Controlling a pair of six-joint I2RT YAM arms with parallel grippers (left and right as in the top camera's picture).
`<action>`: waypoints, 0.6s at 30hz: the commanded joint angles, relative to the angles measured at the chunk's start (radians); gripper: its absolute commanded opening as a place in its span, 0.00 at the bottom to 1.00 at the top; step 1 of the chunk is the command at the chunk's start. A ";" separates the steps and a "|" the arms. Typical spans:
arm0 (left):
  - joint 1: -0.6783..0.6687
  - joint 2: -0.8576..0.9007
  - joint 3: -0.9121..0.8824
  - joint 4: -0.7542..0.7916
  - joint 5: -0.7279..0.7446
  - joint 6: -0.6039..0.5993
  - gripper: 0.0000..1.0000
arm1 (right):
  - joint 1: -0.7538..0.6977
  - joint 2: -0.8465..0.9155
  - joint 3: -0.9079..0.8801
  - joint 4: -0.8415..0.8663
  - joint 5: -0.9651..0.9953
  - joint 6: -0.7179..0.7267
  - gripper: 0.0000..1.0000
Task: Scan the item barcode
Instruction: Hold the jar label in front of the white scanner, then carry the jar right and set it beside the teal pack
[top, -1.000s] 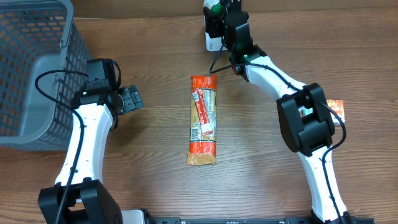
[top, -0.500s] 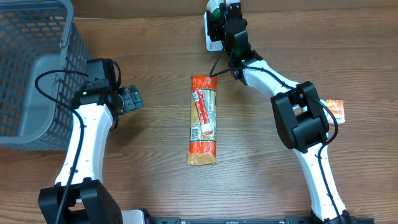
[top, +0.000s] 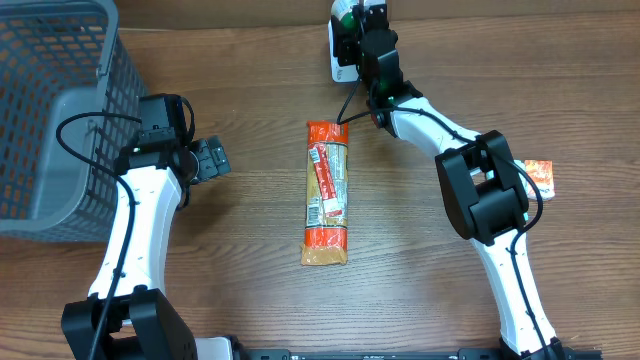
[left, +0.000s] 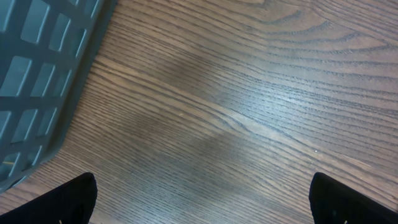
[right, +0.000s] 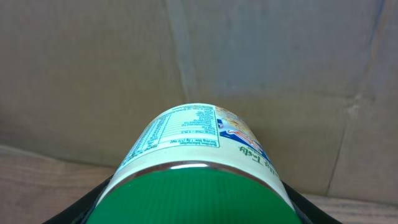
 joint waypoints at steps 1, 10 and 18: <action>-0.002 -0.016 0.015 0.000 0.001 0.022 1.00 | -0.007 -0.163 0.022 -0.021 -0.013 -0.005 0.32; -0.002 -0.016 0.015 0.000 0.001 0.022 1.00 | -0.014 -0.466 0.022 -0.492 -0.013 -0.005 0.31; -0.002 -0.016 0.015 0.000 0.001 0.022 1.00 | -0.044 -0.615 0.022 -1.171 -0.048 0.004 0.29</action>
